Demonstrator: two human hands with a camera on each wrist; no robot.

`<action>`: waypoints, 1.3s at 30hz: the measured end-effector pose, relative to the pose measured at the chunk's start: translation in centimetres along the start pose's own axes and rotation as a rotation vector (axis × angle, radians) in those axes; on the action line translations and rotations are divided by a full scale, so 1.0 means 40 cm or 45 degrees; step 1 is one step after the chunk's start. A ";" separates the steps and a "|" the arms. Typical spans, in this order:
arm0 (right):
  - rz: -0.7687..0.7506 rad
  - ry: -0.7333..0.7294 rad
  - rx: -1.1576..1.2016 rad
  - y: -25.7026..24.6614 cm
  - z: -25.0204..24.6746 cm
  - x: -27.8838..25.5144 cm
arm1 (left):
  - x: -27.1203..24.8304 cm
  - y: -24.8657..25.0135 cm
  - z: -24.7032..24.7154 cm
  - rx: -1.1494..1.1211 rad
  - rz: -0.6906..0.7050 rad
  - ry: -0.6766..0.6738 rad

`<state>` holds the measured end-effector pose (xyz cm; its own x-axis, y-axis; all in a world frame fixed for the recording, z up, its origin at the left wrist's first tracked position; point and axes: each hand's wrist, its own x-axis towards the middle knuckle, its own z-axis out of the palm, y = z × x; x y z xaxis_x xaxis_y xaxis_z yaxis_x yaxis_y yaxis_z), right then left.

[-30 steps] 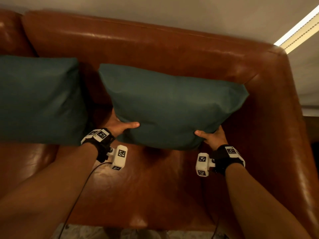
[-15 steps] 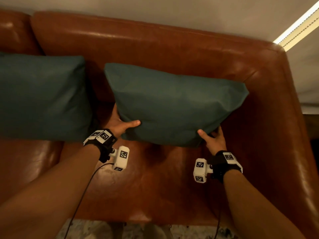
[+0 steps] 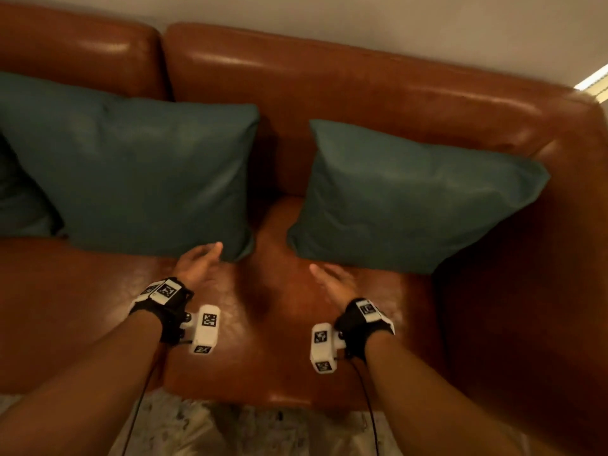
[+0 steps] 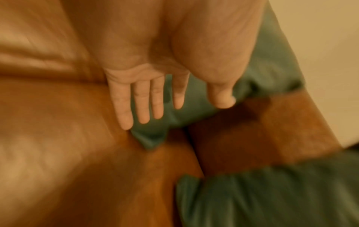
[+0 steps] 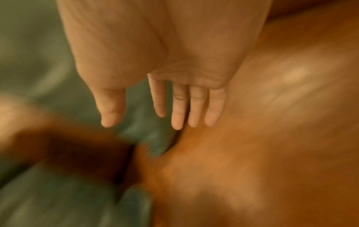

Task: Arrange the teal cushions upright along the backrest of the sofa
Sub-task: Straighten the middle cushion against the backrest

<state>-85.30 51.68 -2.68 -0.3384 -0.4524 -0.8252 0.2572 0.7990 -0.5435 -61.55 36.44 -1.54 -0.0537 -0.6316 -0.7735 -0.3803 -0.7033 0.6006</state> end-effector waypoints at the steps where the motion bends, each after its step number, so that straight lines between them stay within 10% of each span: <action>1: -0.049 -0.004 -0.012 -0.035 0.056 -0.006 | 0.007 -0.006 -0.056 0.003 -0.009 0.003; 16: -0.363 0.041 -0.028 -0.353 0.493 0.164 | 0.214 0.220 -0.665 0.001 0.295 0.351; 22: -0.399 0.061 0.085 -0.375 0.541 0.137 | 0.235 0.273 -0.672 0.053 0.277 0.056; 39: -0.606 0.133 0.264 -0.338 0.459 0.072 | 0.249 0.262 -0.556 -0.111 0.399 0.044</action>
<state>-73.14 32.31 -0.54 -0.5469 -0.6957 -0.4658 0.2232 0.4150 -0.8820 -45.53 15.54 1.54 -0.1234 -0.8315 -0.5416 -0.2700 -0.4971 0.8246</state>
